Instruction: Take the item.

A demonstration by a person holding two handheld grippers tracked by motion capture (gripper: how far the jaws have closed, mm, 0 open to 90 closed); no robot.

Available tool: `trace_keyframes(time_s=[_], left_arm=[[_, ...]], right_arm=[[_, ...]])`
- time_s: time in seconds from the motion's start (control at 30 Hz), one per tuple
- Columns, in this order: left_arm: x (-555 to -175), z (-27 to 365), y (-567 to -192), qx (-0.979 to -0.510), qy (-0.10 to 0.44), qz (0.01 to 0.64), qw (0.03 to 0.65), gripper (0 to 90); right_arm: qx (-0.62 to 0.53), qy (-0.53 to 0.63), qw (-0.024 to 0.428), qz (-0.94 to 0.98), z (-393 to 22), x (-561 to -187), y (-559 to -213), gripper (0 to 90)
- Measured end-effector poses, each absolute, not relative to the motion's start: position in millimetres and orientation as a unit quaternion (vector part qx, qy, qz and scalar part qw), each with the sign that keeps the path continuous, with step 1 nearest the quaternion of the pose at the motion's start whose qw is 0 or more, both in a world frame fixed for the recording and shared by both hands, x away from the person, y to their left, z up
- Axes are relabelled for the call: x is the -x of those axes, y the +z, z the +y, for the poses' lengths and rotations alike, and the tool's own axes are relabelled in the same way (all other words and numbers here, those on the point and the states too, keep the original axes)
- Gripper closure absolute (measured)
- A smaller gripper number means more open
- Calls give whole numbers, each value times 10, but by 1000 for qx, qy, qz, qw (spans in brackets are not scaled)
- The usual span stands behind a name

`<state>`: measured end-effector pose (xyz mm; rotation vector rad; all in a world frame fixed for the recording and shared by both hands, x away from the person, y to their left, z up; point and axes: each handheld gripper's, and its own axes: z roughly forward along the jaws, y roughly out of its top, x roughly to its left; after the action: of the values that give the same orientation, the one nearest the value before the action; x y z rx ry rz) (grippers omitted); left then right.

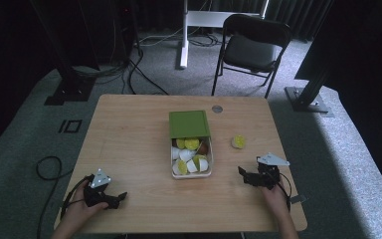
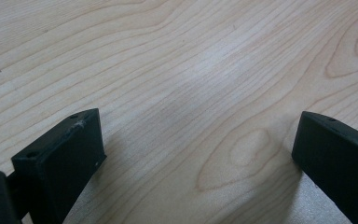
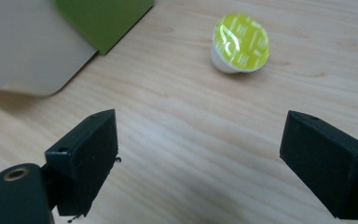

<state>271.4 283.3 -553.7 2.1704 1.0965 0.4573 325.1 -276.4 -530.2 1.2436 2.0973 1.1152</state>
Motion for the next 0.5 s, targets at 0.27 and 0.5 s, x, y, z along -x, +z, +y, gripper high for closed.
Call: trace_keyframes(time_s=[0.27, 0.5], left_arm=[[-2714, 2833, -5537, -829, 175, 419, 328, 31], [-2714, 2833, -5537, -829, 175, 419, 328, 31]], right_arm=[[-451, 394, 227, 768, -2855, -3159, -5400, 112], [-409, 397, 215, 793, -2895, -3069, -5464, 112]])
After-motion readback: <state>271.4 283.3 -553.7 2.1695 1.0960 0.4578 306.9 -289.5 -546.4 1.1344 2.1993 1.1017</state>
